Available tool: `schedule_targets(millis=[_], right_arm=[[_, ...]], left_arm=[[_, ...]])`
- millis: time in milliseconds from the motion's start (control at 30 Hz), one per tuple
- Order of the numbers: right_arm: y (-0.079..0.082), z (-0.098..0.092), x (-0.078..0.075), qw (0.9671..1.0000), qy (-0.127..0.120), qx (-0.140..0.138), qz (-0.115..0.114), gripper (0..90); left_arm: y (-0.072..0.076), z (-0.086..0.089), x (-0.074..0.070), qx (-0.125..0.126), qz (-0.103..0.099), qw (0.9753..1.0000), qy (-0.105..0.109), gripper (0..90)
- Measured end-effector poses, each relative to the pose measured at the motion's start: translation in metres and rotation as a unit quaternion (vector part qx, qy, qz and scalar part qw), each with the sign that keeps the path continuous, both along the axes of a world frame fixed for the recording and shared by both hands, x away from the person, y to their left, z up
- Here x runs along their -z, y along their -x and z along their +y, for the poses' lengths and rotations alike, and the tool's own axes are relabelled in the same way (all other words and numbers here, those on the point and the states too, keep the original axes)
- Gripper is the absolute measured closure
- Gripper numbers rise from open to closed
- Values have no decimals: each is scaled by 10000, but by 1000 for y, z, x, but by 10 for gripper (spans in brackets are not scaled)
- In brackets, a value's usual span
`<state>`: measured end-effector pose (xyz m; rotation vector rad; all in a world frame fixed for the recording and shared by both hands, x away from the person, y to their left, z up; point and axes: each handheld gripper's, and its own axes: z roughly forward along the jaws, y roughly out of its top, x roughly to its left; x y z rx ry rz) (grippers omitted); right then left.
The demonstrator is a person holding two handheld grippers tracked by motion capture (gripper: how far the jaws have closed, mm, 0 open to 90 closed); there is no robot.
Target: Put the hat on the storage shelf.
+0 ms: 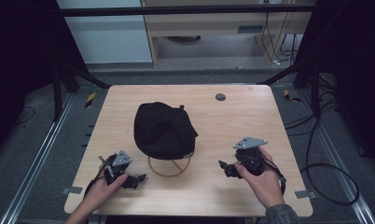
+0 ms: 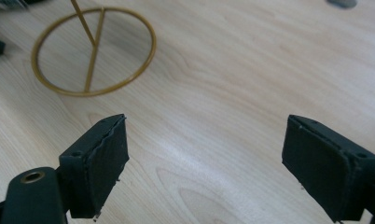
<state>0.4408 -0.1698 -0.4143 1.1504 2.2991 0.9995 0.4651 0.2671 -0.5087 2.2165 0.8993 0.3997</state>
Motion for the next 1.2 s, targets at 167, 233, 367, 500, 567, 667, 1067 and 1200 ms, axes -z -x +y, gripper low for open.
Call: schedule_targets(millis=[167, 233, 367, 500, 567, 667, 1067, 1200], right_arm=[[-3, 5, 23, 9998, 58, -11, 212, 146], [-5, 8, 31, 9996, 89, -18, 264, 146], [-14, 8, 46, 9994, 45, 127, 320, 141], [-26, 8, 66, 9984, -38, 355, 443, 141], [-28, 9, 73, 9977, -97, 421, 515, 139], [-31, 9, 83, 9972, -50, 533, 529, 137], [-29, 15, 98, 9971, -51, 752, 94, 49], [-26, 15, 98, 9969, -43, 779, 89, 48]], left_arm=[[0, 0, 0, 0, 1, 10000, 1, 0], [0, 0, 0, -1, 0, 10000, 1, 0], [0, 0, 0, -1, 0, 10000, 0, 0], [0, 0, 0, 2, 0, 10000, 1, 0], [0, 0, 0, 2, -1, 10000, 1, 0], [0, 0, 0, 1, 0, 10000, 2, 0], [0, 0, 0, 3, 0, 10000, 0, 0], [0, 0, 0, 4, 2, 10000, 1, 0]])
